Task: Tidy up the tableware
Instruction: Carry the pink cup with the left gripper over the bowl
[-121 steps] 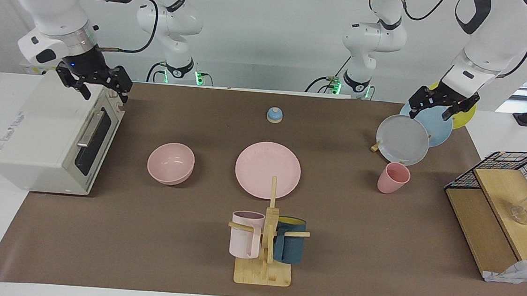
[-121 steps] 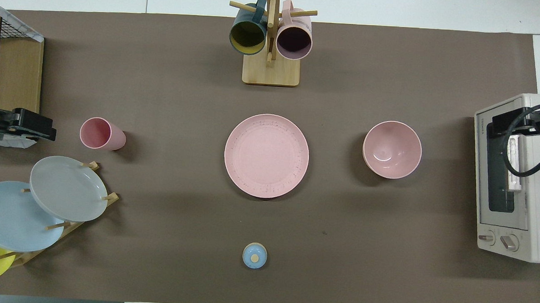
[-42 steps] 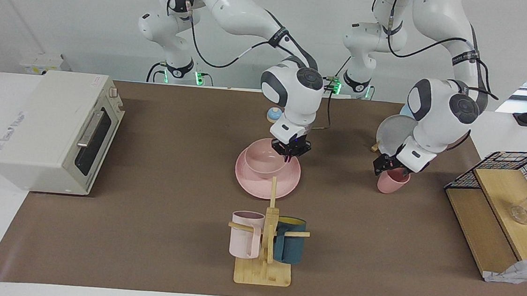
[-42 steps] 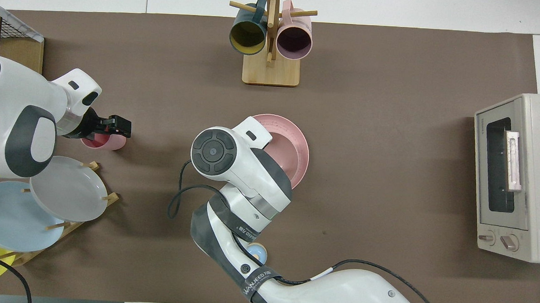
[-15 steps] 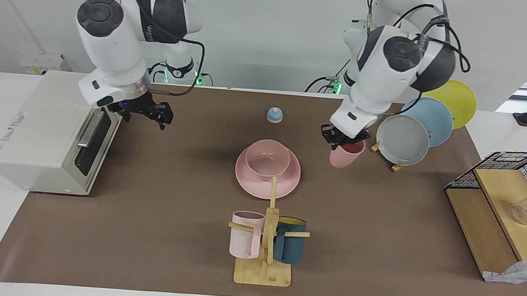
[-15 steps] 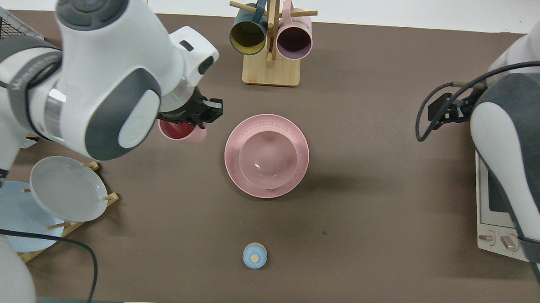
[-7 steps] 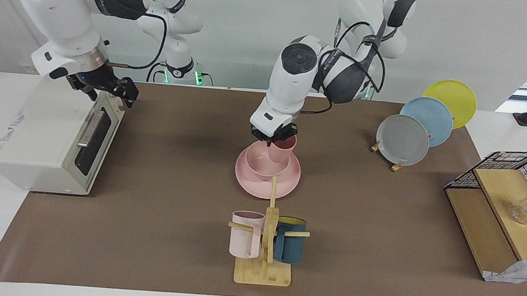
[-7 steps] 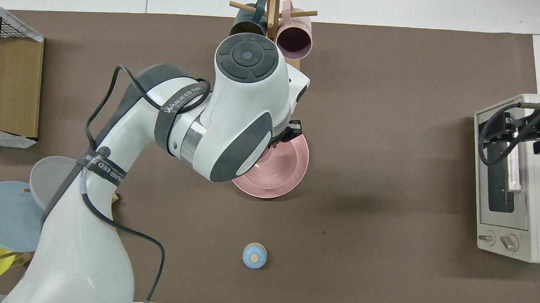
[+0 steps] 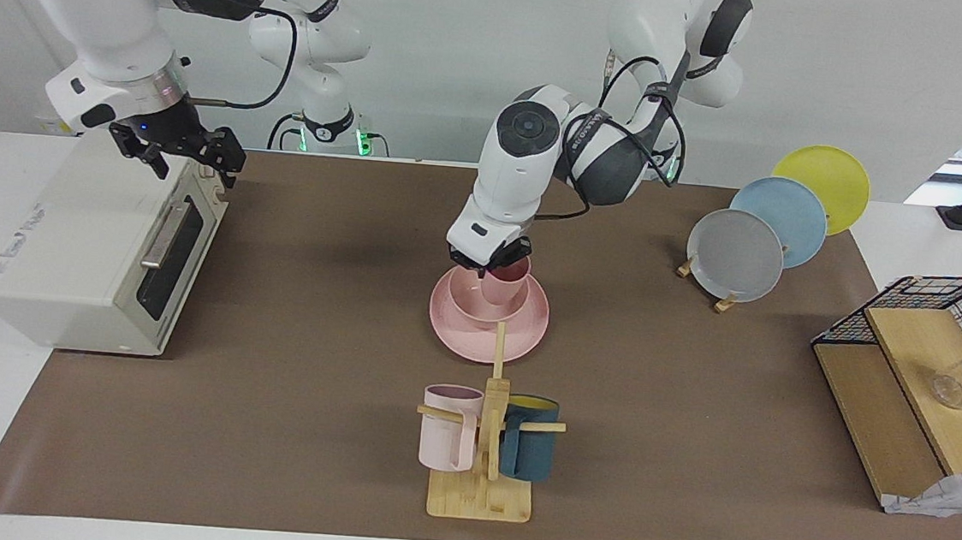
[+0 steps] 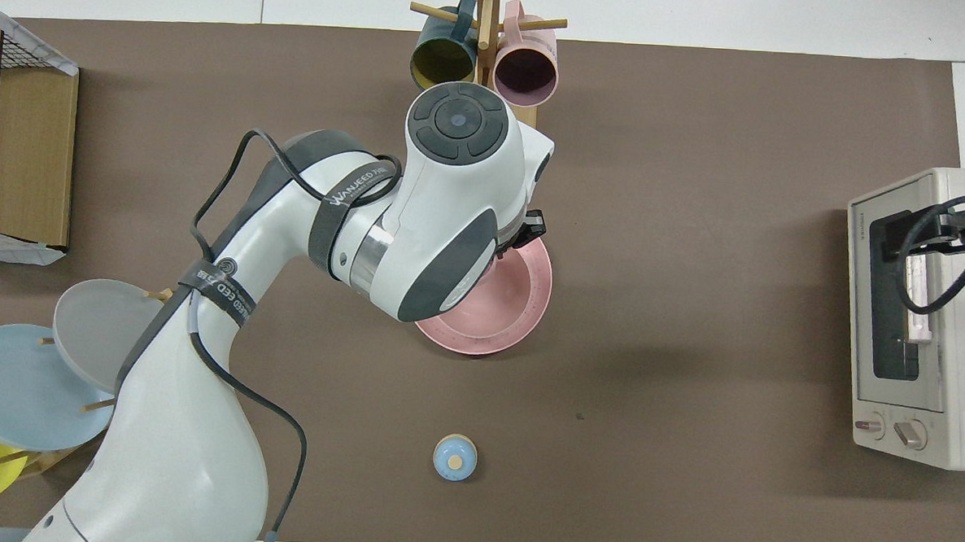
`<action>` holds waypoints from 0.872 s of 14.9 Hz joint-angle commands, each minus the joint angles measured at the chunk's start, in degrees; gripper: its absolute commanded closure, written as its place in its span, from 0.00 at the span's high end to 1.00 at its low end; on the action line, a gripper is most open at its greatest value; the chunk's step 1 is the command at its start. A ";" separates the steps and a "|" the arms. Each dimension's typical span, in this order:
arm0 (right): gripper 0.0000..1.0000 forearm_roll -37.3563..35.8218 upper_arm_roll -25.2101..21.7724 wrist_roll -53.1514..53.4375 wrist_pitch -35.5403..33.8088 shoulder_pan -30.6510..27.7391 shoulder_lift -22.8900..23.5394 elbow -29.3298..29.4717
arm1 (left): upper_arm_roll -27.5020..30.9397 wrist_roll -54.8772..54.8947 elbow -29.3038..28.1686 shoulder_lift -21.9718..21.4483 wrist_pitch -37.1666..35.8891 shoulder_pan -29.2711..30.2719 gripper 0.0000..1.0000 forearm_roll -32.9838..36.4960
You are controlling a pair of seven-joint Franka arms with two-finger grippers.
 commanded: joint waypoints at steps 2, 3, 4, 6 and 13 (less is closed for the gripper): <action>1.00 3.74 -0.40 -1.40 1.00 -1.06 0.48 0.78 | 0.75 -2.11 -3.46 -0.78 2.62 -0.87 0.00 0.53; 1.00 3.74 -0.41 -1.40 0.91 -0.97 0.57 0.71 | 0.75 -2.81 -3.81 -0.78 3.32 -0.87 0.00 0.61; 1.00 3.82 -0.41 -1.32 0.91 -0.97 0.49 0.71 | 0.84 -3.42 -5.04 -0.78 5.16 -0.95 0.00 0.61; 1.00 3.74 -0.23 -1.23 1.00 -0.97 0.31 0.45 | 0.84 -3.43 -6.45 -0.86 7.19 -1.13 0.00 0.70; 1.00 3.65 -0.41 -1.75 -0.05 -1.58 -2.06 -2.19 | 0.84 -3.34 -6.80 -0.86 7.46 -1.13 0.00 0.96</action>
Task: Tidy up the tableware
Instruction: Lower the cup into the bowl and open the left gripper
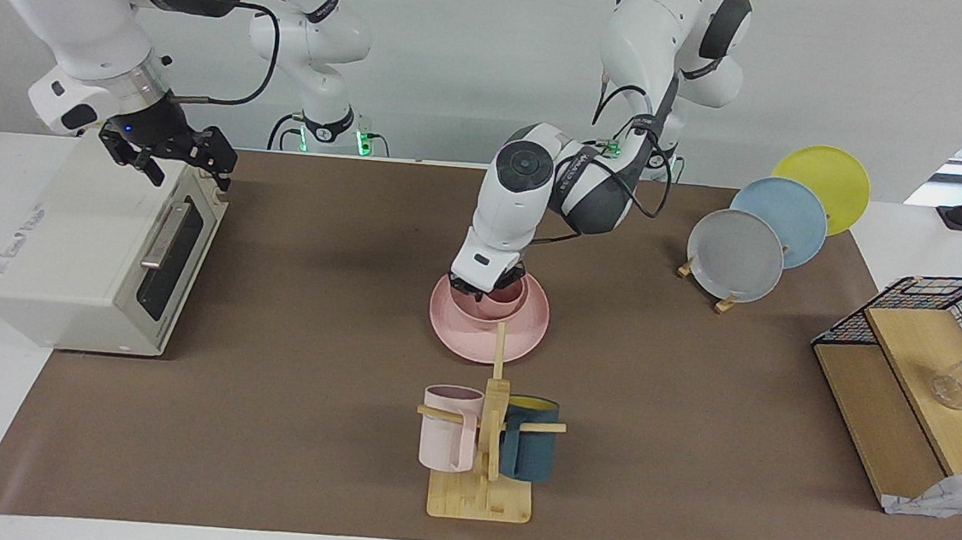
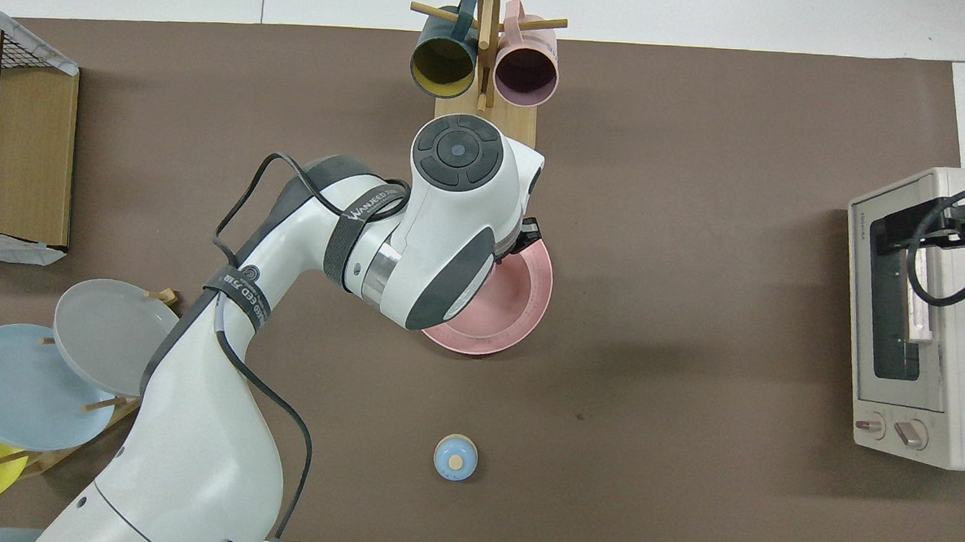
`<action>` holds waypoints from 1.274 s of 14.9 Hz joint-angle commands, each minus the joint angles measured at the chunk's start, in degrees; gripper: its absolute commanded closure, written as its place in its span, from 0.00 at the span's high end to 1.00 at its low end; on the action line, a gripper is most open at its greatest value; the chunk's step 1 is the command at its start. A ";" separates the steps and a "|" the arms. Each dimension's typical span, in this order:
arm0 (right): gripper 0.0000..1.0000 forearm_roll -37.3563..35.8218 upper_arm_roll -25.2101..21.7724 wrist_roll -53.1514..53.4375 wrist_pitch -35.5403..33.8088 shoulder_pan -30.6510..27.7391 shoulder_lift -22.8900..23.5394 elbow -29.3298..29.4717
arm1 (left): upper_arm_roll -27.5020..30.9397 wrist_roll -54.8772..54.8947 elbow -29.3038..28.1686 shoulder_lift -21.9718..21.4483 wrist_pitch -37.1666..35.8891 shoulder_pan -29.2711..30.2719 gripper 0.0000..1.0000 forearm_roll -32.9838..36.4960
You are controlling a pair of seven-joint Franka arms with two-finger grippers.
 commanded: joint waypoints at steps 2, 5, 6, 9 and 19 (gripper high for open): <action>1.00 1.20 -0.33 -1.84 0.06 -1.23 -2.44 -2.71 | 0.87 -0.76 -2.83 -1.15 2.22 -1.47 0.26 1.04; 1.00 0.59 -0.25 -1.58 0.32 -1.67 -2.18 -2.28 | 0.95 -0.76 -3.72 -1.50 2.93 -1.74 0.72 1.21; 1.00 0.24 -0.25 -1.66 0.33 -1.67 -1.92 -1.75 | 0.95 -0.76 -3.55 -1.50 2.75 -1.74 0.81 1.21; 1.00 0.32 -0.68 -1.75 -0.29 -1.58 -2.70 -2.36 | 0.95 -0.76 -3.11 -1.50 2.05 -1.74 1.00 1.21; 1.00 0.41 -1.92 -1.84 -0.11 -2.20 -2.71 -1.57 | 1.04 6.61 -1.96 -16.51 -14.47 7.91 1.00 0.51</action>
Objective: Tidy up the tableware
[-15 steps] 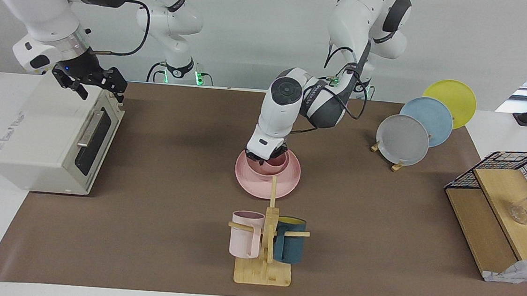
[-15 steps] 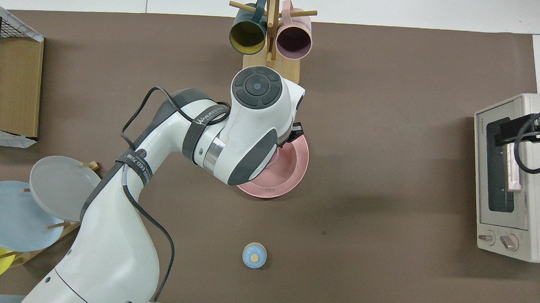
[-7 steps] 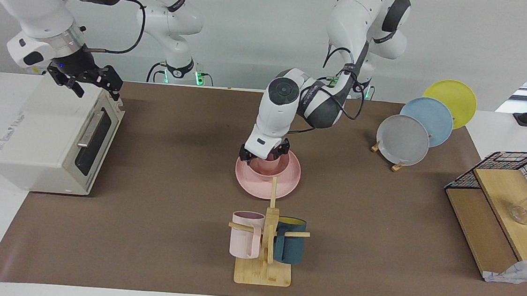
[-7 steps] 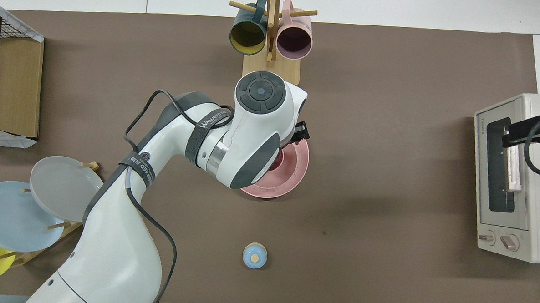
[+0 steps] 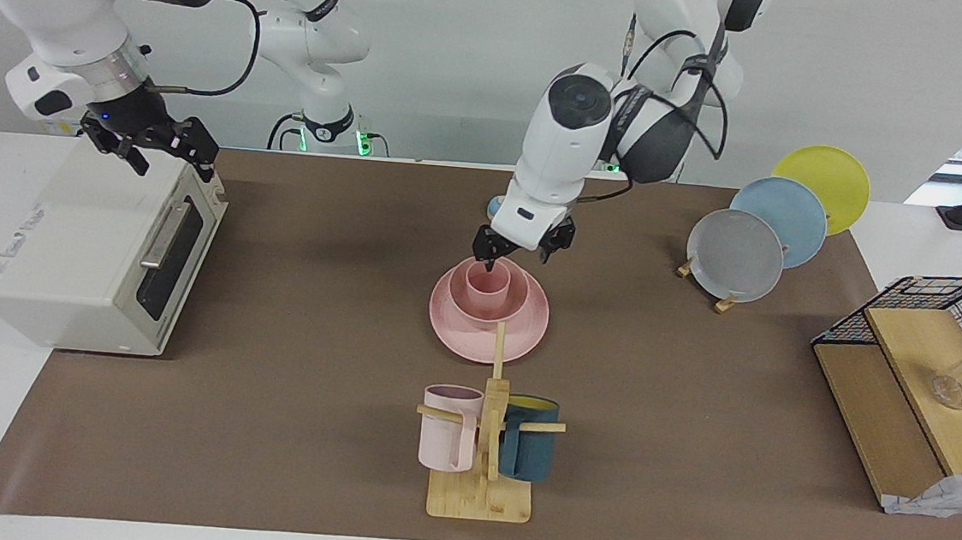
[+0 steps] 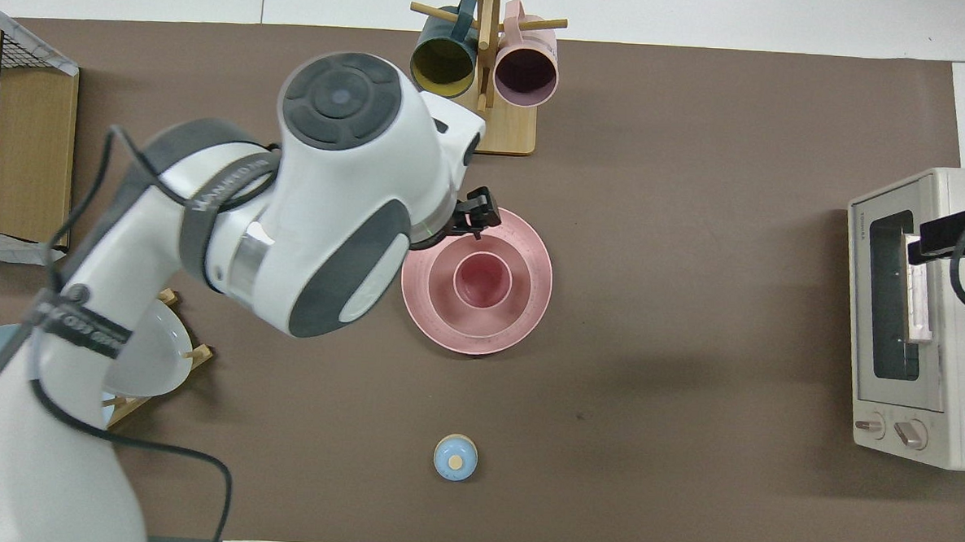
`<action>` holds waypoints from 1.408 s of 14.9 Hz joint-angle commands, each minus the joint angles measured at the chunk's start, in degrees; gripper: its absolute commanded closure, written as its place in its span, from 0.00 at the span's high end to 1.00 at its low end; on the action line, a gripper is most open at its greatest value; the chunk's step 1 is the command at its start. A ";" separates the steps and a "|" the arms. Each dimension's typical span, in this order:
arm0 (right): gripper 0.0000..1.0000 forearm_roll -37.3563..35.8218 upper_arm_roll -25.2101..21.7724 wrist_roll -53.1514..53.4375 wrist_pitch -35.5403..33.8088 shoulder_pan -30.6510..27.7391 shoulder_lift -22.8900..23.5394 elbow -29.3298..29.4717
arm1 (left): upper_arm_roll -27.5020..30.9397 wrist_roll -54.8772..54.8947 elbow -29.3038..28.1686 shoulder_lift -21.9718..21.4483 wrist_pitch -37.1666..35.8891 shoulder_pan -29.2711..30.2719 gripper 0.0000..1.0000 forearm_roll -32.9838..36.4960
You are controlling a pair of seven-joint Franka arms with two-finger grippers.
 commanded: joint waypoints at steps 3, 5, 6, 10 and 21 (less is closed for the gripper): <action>1.00 0.45 1.06 -1.91 0.18 -2.72 -0.98 -0.52 | -0.05 11.40 -2.16 -8.99 -8.35 11.53 1.00 0.22; 1.00 0.45 1.51 -1.82 0.01 -3.17 -0.89 -0.52 | -0.05 21.32 -2.33 -11.10 -11.87 17.95 1.00 0.22; 1.00 0.45 1.60 -1.91 -0.08 -3.17 -0.80 -0.52 | -0.05 26.68 -2.85 -11.72 -13.10 21.02 1.00 0.22; 1.00 0.45 1.42 -3.57 -2.01 -4.31 -0.45 0.62 | -0.05 37.89 -11.98 -16.20 -9.53 27.73 1.00 0.75; 1.00 0.36 1.68 -3.40 -1.57 -3.61 -0.71 1.59 | 0.57 38.51 -9.19 -18.49 -14.07 28.79 1.00 5.67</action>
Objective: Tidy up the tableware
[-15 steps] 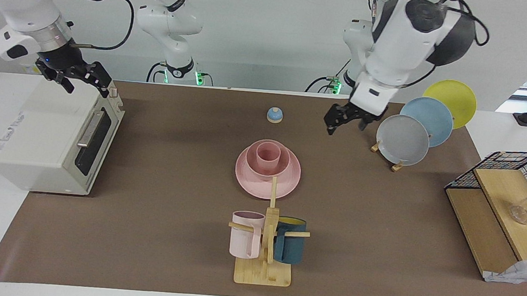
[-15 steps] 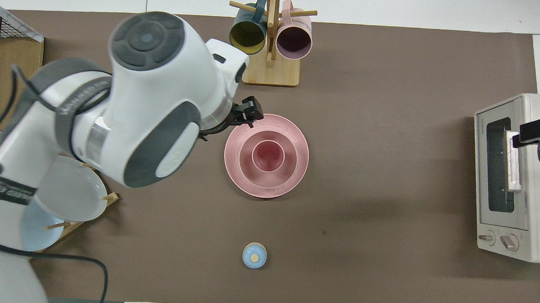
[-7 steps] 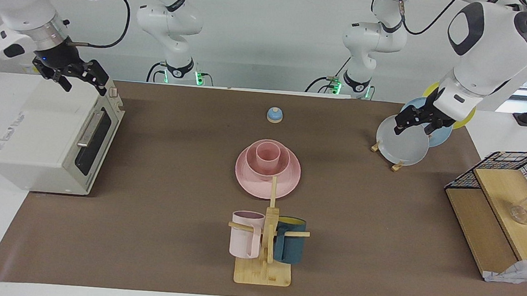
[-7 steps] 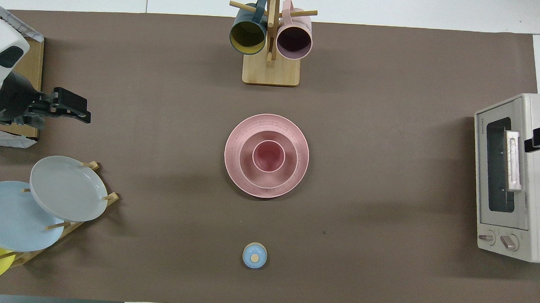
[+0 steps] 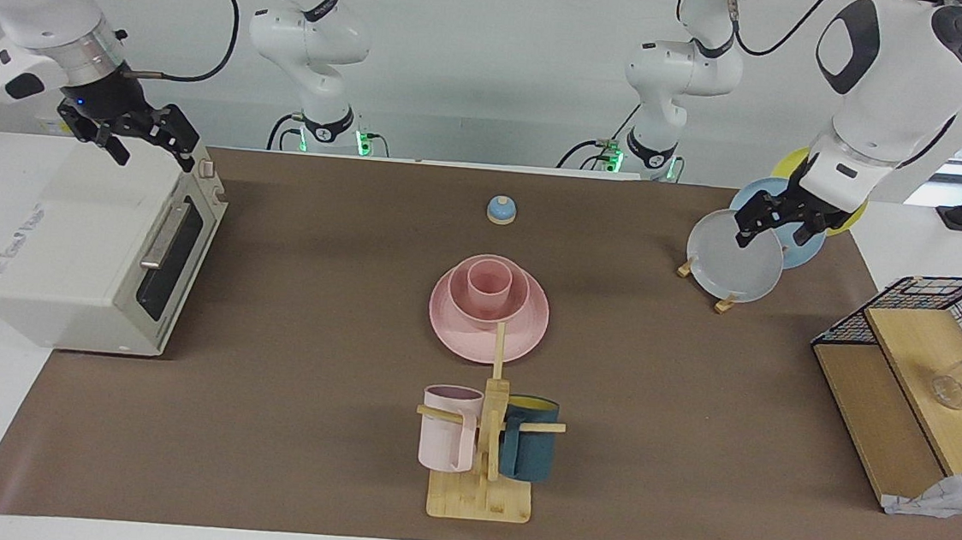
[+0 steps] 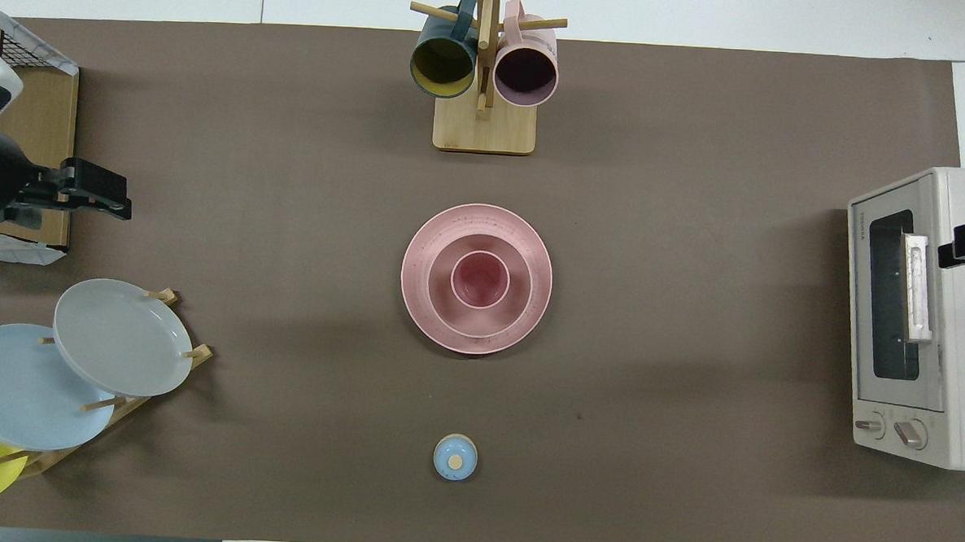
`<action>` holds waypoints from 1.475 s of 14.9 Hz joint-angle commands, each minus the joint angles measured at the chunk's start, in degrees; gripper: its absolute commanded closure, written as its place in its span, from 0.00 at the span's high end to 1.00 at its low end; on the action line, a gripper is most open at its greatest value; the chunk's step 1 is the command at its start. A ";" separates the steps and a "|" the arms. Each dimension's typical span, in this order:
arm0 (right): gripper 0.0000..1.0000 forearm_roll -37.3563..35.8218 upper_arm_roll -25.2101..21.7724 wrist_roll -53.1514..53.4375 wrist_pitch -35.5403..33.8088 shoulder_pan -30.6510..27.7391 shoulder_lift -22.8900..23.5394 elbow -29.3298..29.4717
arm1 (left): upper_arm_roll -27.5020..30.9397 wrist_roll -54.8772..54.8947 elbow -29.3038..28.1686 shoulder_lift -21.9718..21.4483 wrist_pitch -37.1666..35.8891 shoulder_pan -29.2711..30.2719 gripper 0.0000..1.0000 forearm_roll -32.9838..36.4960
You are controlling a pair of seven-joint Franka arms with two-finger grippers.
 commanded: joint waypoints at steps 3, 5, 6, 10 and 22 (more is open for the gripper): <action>1.00 0.18 2.30 -1.23 -0.42 -0.82 -0.06 1.06 | 0.96 0.74 -0.58 -3.82 -5.82 -1.33 1.00 1.09; 1.00 0.71 1.87 -0.70 -0.34 -0.82 -0.24 0.89 | 1.05 0.39 -2.51 -5.23 -5.82 -1.08 1.00 1.00; 1.00 0.71 1.60 -1.05 -0.86 -0.82 -0.33 0.71 | 0.96 0.82 -2.69 -5.41 -5.64 -0.64 1.00 0.83; 1.00 0.71 1.78 -1.05 -1.04 -0.64 -0.77 -0.43 | -0.27 0.83 -1.91 -5.06 -5.38 1.21 1.00 -0.23; 1.00 0.80 1.78 -1.05 -1.04 -0.73 -0.77 -0.43 | -1.15 4.17 -1.91 -4.80 -5.03 2.53 1.00 -0.58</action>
